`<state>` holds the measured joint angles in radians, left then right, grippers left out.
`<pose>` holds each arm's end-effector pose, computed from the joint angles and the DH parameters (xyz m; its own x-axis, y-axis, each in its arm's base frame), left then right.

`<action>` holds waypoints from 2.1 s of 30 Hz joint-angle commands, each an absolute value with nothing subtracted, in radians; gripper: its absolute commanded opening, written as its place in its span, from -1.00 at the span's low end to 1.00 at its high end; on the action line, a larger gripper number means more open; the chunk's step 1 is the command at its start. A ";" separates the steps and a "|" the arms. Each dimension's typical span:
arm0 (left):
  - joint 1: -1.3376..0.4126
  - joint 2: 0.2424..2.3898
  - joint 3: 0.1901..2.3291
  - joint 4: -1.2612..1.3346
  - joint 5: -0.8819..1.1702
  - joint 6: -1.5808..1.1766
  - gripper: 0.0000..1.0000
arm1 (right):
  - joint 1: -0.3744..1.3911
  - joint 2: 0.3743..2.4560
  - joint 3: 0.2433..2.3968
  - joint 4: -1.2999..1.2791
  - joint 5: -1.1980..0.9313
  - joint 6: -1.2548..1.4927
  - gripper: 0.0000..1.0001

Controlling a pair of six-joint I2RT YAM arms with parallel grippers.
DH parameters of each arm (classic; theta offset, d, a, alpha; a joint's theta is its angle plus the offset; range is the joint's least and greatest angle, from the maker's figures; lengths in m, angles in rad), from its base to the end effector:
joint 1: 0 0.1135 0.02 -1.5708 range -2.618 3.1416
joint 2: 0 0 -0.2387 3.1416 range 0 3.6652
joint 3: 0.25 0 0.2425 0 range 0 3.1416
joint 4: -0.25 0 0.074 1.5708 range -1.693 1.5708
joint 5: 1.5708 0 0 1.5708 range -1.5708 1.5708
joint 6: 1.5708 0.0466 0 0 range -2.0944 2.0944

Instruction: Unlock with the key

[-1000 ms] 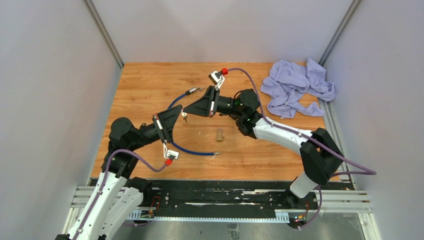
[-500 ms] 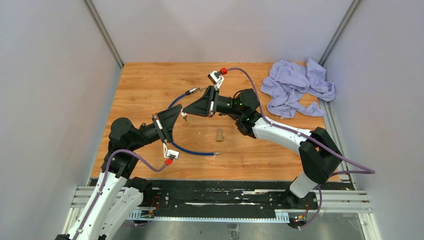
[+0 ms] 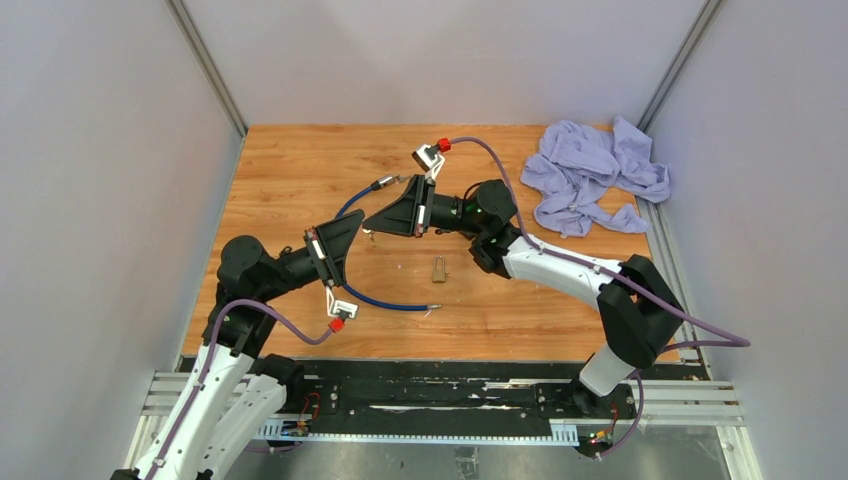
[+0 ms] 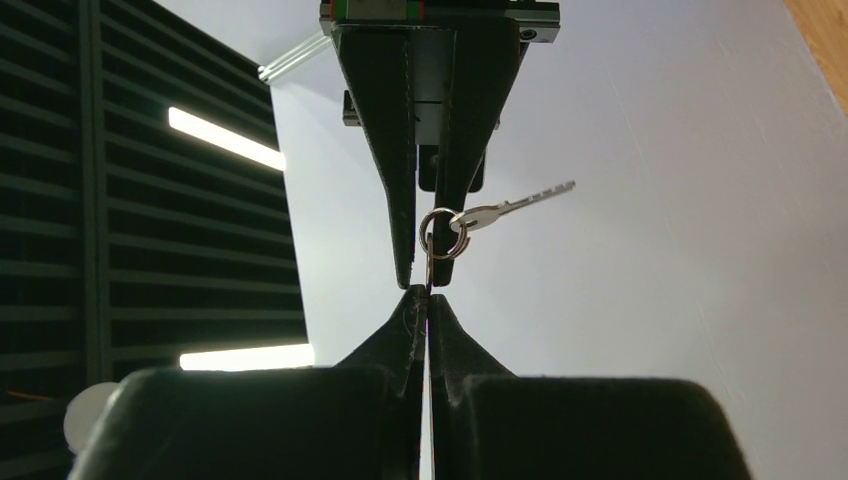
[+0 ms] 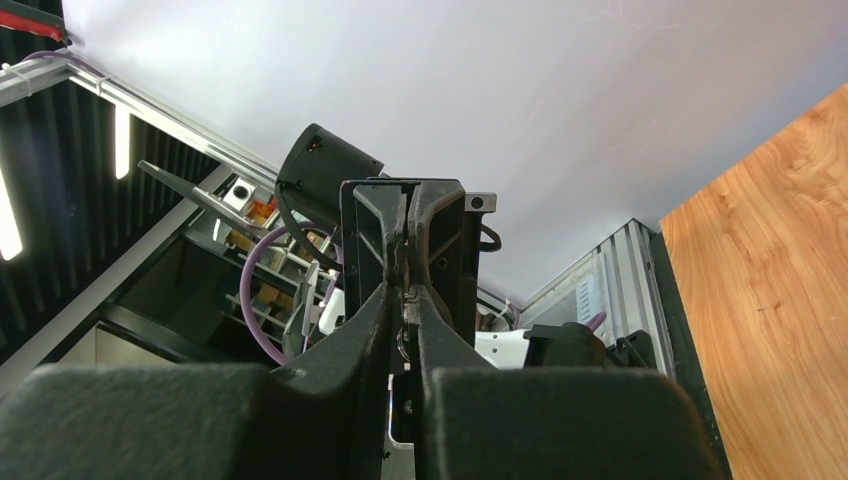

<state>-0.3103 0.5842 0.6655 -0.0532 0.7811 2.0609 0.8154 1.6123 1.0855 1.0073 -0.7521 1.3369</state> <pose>0.1397 -0.0793 0.3270 0.7700 0.4111 0.4880 -0.4411 -0.2096 0.8726 0.2229 0.2832 0.3357 -0.8477 0.1360 -0.5127 -0.5277 -0.3135 0.7894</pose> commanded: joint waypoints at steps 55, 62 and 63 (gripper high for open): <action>-0.314 0.784 1.103 -0.865 1.019 0.713 0.67 | 0.768 1.218 1.193 -0.186 -0.841 0.242 -0.99; -0.314 0.916 1.113 -0.776 1.203 0.376 0.54 | 0.821 1.244 1.252 -0.249 -0.838 0.184 -0.99; -0.314 0.930 1.119 -0.772 1.208 0.356 0.54 | 0.832 1.255 1.265 -0.253 -0.838 0.183 -0.99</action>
<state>-0.3111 0.8822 1.0847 -0.8124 1.0672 0.6132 0.7860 1.2316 1.1912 -0.1932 -0.8478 0.2588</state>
